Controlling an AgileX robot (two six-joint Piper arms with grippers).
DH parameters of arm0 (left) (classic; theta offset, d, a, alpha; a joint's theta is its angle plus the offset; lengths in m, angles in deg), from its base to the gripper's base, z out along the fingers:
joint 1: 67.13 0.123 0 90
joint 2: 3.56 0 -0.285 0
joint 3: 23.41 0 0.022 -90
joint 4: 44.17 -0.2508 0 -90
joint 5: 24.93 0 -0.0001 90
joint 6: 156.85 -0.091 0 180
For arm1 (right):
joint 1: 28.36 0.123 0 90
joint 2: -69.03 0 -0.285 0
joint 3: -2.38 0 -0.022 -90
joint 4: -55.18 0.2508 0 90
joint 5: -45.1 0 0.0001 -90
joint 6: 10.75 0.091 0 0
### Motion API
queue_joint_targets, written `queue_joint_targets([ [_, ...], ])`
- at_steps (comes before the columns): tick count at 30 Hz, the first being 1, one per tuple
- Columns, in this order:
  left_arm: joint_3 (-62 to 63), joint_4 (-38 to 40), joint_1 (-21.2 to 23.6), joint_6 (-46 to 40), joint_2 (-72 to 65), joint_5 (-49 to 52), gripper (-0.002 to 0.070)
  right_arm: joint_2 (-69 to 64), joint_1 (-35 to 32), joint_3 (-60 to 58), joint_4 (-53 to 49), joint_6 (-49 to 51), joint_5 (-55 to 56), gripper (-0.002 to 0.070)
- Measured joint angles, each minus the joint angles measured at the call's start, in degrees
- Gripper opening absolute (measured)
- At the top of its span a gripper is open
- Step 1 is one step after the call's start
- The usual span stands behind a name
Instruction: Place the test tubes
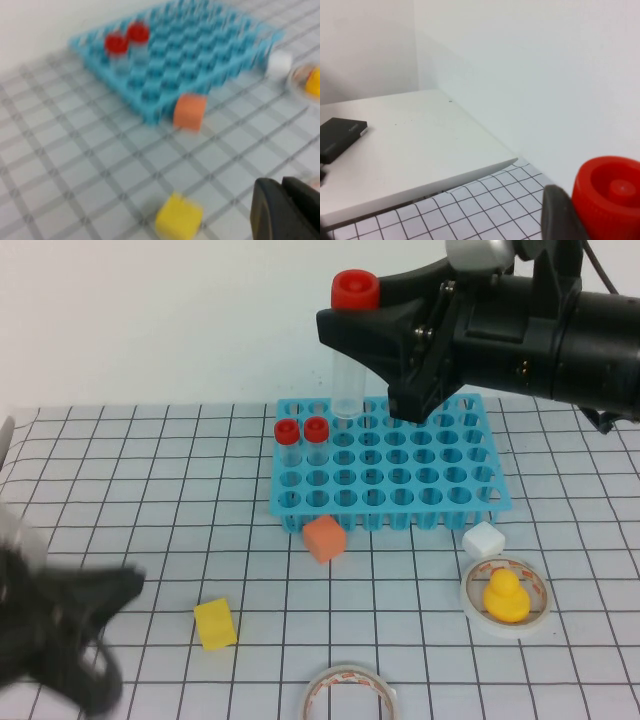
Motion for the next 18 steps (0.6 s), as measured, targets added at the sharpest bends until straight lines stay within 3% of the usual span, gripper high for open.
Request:
queue_joint_targets([
  [12, -19.2, -3.6, 0.0, 15.2, 40.3, -16.3, -0.0001, 0.0, 0.0, 0.0, 0.0, 0.0, 0.0, 0.0275],
  [18, -21.9, -3.5, 0.0, 17.9, 49.1, -18.3, -0.0001, 0.0, 0.0, -1.4, 0.1, 0.0, 0.0, 0.0275],
])
